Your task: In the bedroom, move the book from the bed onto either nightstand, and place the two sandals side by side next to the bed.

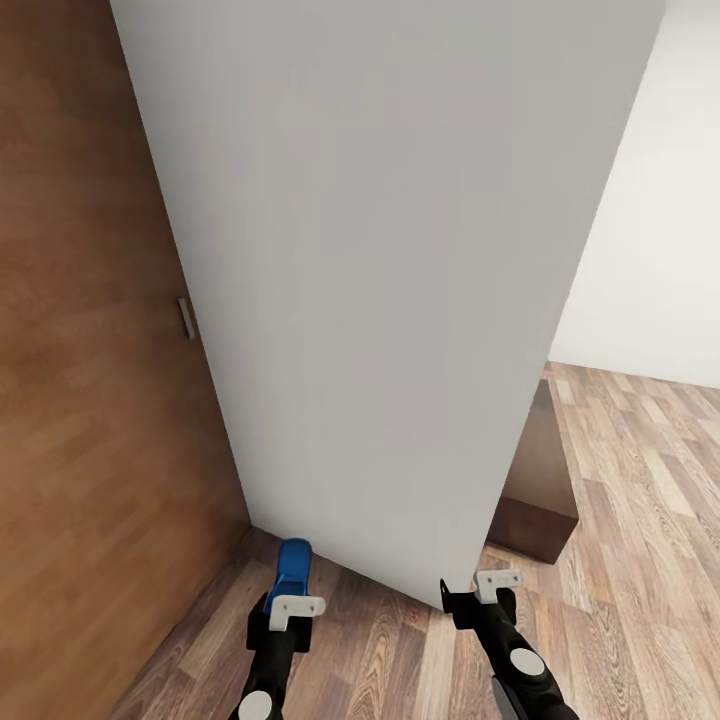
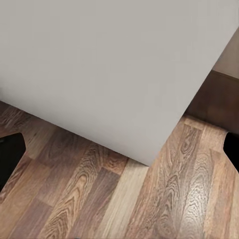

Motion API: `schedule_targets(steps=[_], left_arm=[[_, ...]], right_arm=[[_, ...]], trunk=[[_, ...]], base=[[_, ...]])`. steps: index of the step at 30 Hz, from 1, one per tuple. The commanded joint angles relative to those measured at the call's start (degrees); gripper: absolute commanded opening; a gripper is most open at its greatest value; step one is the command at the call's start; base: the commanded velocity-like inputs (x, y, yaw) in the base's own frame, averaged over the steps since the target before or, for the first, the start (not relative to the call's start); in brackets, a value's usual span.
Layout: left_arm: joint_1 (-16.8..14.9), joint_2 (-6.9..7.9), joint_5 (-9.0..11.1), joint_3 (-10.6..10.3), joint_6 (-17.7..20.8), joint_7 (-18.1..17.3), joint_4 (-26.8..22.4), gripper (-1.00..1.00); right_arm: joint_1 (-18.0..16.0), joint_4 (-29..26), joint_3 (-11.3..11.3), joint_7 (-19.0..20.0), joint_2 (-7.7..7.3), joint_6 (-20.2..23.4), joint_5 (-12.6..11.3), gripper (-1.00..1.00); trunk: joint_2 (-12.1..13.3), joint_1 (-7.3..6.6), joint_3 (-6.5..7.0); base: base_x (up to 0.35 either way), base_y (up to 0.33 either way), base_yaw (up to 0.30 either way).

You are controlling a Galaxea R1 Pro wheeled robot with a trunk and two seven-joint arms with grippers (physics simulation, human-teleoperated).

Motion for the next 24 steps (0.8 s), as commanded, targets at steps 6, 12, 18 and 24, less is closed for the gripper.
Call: schedule_targets(steps=[6,12,18,24], left_arm=[[-0.1,0.00,0.6,-0.3,-0.4,0.4,0.0,-1.00],[-0.1,-0.09,0.6,-0.3,-0.4,0.4,0.0,-1.00],[-0.1,-0.10,0.6,-0.3,-0.4,0.4,0.0,-1.00],[-0.1,-0.10,0.6,-0.3,-0.4,0.4,0.0,-1.00]], right_arm=[[0.0,-0.1,0.2,-0.4,-0.10,0.3,-0.4,1.00],[0.0,-0.1,0.2,-0.3,-0.11,0.3,-0.5,1.00],[0.0,-0.1,0.2,-0.3,-0.11,0.3,-0.5,1.00],[0.0,-0.1,0.3,-0.3,-0.11,0.3,-0.5,1.00]], trunk=[[-0.1,0.02,-0.10],[-0.1,0.02,-0.10],[-0.1,0.02,-0.10],[-0.1,0.02,-0.10]], base=[[0.000,0.000,0.000],[0.000,0.000,-0.094],[0.000,0.000,-0.247],[0.000,0.000,-0.280]])
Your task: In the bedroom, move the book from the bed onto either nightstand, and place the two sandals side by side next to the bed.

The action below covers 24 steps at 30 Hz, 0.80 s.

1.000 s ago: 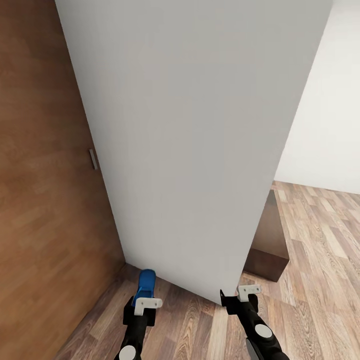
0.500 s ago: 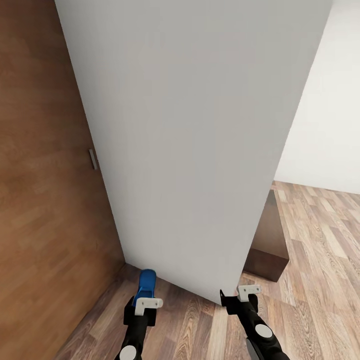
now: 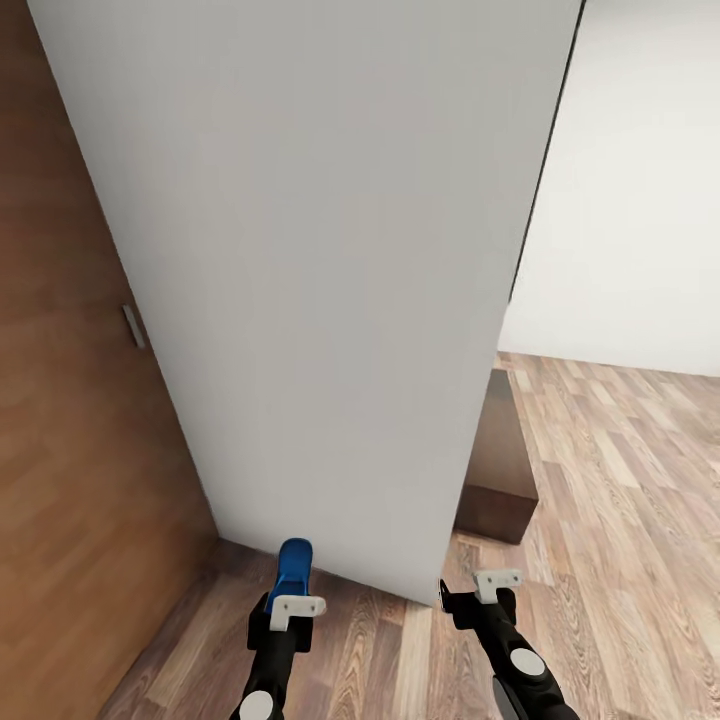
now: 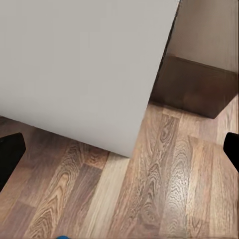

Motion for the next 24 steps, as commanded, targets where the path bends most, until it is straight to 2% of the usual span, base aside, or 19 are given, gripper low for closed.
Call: schedule_targets(steps=[1,24], left_arm=[[-0.1,0.07,0.6,-0.3,-0.4,0.4,0.0,-1.00],[-0.1,0.03,0.6,-0.3,-0.4,0.4,0.1,-1.00]], right_arm=[[-0.1,-0.1,0.3,-0.5,-0.07,0.3,-0.4,1.00],[-0.1,-0.1,0.2,-0.5,-0.07,0.3,-0.3,1.00]], trunk=[[-0.1,0.02,-0.10],[-0.1,0.02,-0.10]], base=[[0.000,0.000,-0.284],[0.000,0.000,-0.285]])
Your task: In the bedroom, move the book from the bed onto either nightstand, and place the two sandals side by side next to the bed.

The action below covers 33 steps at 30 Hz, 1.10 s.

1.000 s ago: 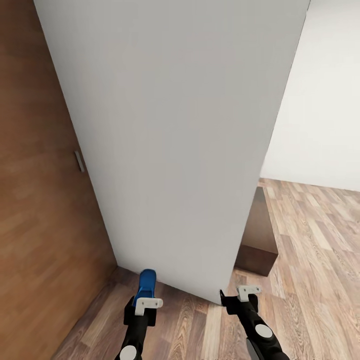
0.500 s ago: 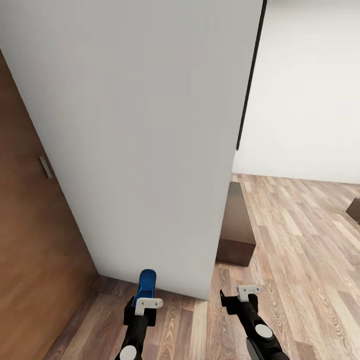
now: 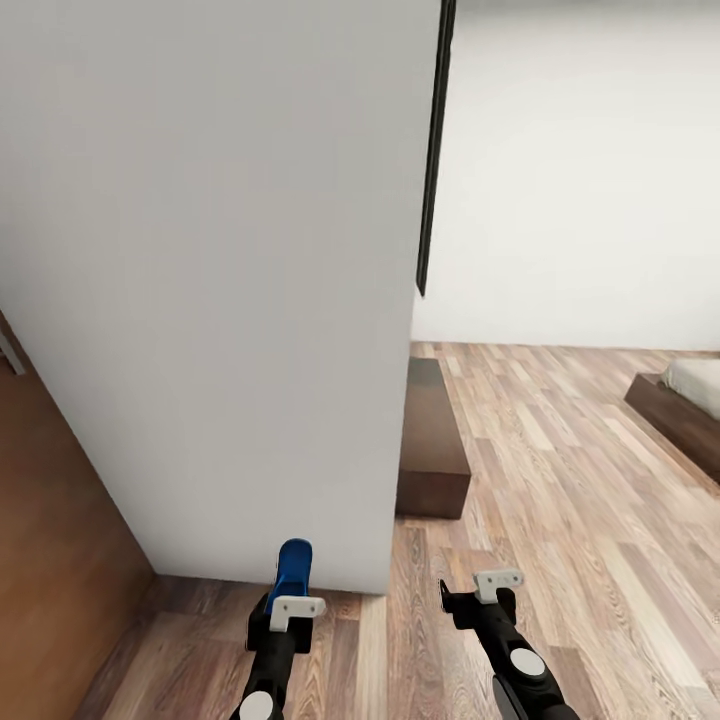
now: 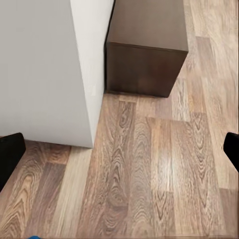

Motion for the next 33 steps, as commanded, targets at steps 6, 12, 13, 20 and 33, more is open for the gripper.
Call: schedule_targets(steps=[6,12,13,20,33], left_arm=[[-0.1,-0.11,0.5,-0.3,-0.4,0.4,0.6,-1.00],[-0.1,-0.14,0.4,-0.3,-0.4,0.4,0.7,-1.00],[-0.1,-0.14,0.4,-0.3,-0.4,0.4,0.7,-1.00],[-0.1,-0.15,0.4,-0.3,-0.4,0.4,0.7,-1.00],[-0.1,-0.15,0.4,-0.3,-0.4,0.4,0.7,-1.00]], right_arm=[[-0.1,-0.1,0.3,-0.5,-0.08,0.3,-0.4,1.00],[-0.1,-0.1,0.3,-0.5,-0.08,0.3,-0.4,1.00],[-0.1,-0.1,0.3,-0.5,-0.08,0.3,-0.4,1.00],[-0.1,-0.1,0.3,-0.6,-0.08,0.3,-0.4,1.00],[-0.1,-0.1,0.3,-0.6,-0.08,0.3,-0.4,1.00]], trunk=[[-0.1,0.02,-0.10],[-0.1,0.02,-0.10],[-0.1,0.02,-0.10],[-0.1,0.02,-0.10],[-0.1,0.02,-0.10]], base=[[0.000,0.000,-0.285],[0.000,0.000,-0.285],[0.000,0.000,-0.285],[0.000,0.000,-0.285],[0.000,0.140,-0.285]])
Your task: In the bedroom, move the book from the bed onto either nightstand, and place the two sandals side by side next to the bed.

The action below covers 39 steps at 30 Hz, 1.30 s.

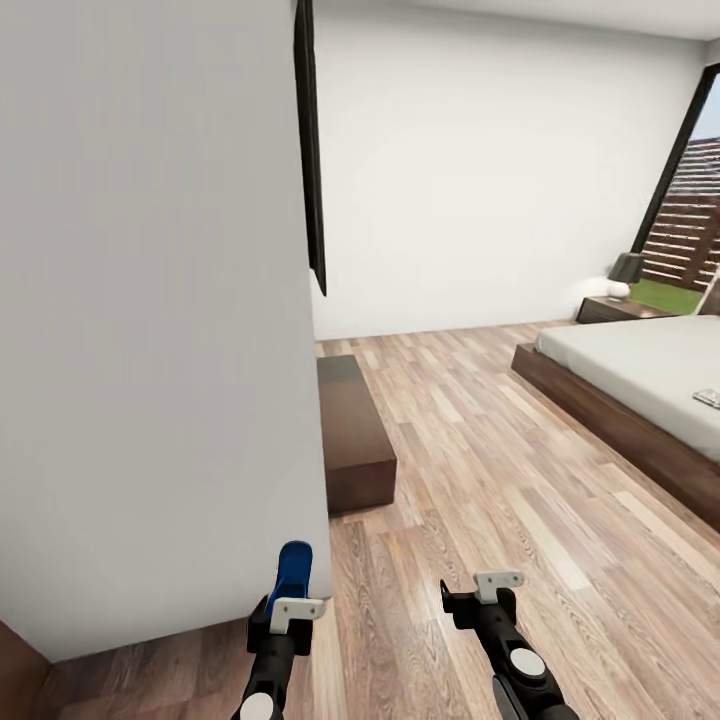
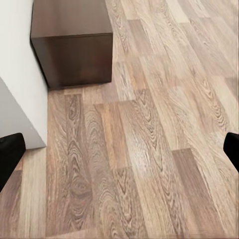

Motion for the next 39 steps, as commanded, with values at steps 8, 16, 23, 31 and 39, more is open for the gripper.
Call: schedule_targets(steps=[8,16,23,31,39], left_arm=[[-0.1,0.08,0.5,-0.3,-0.4,0.4,0.0,-1.00],[-0.1,0.08,0.5,-0.3,-0.4,0.4,0.0,-1.00],[-0.1,0.08,0.5,-0.3,-0.4,0.4,0.0,-1.00],[-0.1,0.08,0.5,-0.3,-0.4,0.4,0.0,-1.00],[-0.1,0.08,0.5,-0.3,-0.4,0.4,0.0,-1.00]], right_arm=[[-0.1,-0.1,0.3,-0.5,-0.07,0.3,-0.4,1.00],[-0.1,-0.1,0.3,-0.5,-0.07,0.3,-0.4,1.00],[-0.1,-0.1,0.3,-0.5,-0.07,0.3,-0.4,1.00],[-0.1,-0.1,0.3,-0.5,-0.07,0.3,-0.4,1.00],[-0.1,-0.1,0.3,-0.7,-0.07,0.3,-0.3,1.00]], trunk=[[-0.1,0.02,-0.10],[-0.1,0.02,-0.10],[-0.1,0.02,-0.10],[-0.1,0.02,-0.10],[-0.1,0.02,-0.10]], base=[[0.000,0.012,-0.285],[-0.097,0.045,-0.240],[-0.011,0.005,-0.028],[-0.001,0.000,-0.002],[0.000,0.000,0.000]])
